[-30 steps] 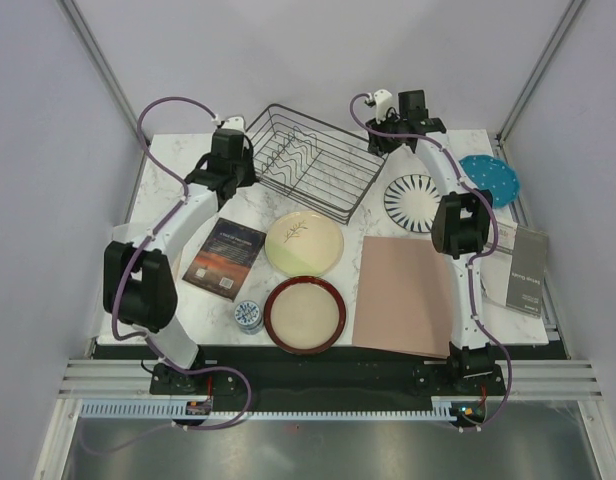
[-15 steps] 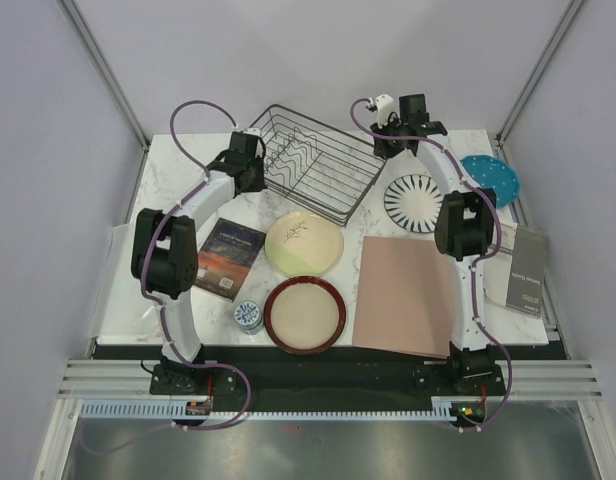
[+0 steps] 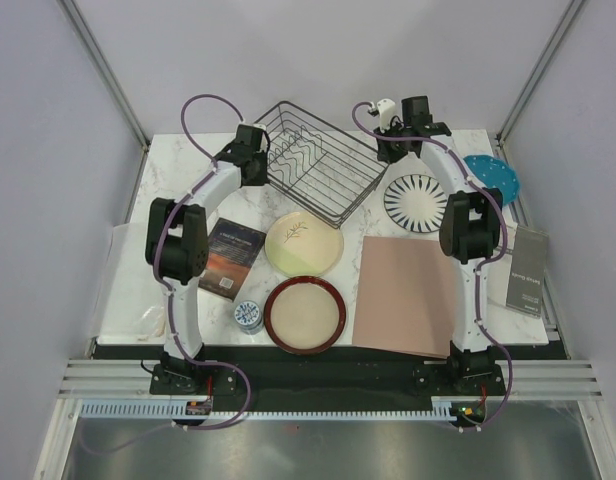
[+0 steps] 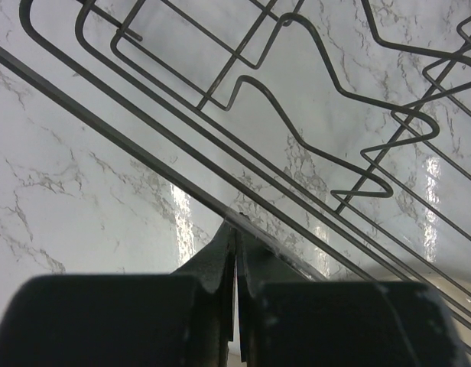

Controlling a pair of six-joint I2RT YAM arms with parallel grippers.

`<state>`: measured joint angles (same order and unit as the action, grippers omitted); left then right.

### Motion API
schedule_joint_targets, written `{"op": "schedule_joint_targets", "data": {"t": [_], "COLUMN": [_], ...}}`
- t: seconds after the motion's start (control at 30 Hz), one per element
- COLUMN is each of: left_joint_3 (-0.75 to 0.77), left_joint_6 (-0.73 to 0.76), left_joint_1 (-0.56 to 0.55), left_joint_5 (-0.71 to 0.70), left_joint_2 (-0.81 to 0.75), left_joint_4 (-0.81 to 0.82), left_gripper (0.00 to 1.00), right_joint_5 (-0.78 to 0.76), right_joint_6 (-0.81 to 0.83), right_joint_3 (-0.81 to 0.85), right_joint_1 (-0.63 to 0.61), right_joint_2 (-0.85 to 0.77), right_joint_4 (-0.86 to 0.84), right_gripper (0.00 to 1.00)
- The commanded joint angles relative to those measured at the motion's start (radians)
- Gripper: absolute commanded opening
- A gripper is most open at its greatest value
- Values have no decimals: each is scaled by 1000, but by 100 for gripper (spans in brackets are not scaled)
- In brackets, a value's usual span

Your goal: Load the plates into the dish rack

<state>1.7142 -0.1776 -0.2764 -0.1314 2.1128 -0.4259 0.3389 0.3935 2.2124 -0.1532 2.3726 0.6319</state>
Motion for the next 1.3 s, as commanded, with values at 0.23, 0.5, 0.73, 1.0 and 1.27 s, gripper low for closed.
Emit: {"op": "schedule_joint_targets", "data": {"t": [0.23,0.5,0.73,1.0,1.27], "left_joint_3": [114,238,324,449,511], "left_joint_6": [35,66,89,99,106], "left_joint_1": [-14,-43,-92,-159,-195], "left_joint_5": [56,104,116,150,145], "left_joint_2": [59,156,216,308,369], "left_joint_4": [113,147,211,254,314], "left_gripper": [2,2,2,2,2], "right_joint_5": [-11,-32,-61,-81,-98], "right_joint_6": [-38,-84,-74,-81,-110], "right_joint_3": [-124,-218,-269,-333,-387], "right_joint_1": [3,3,4,4,15], "right_joint_2": [-216,-236,-240,-274,-323], "right_joint_4": [9,3,5,11,11], "right_gripper": [0,0,0,0,0]}}
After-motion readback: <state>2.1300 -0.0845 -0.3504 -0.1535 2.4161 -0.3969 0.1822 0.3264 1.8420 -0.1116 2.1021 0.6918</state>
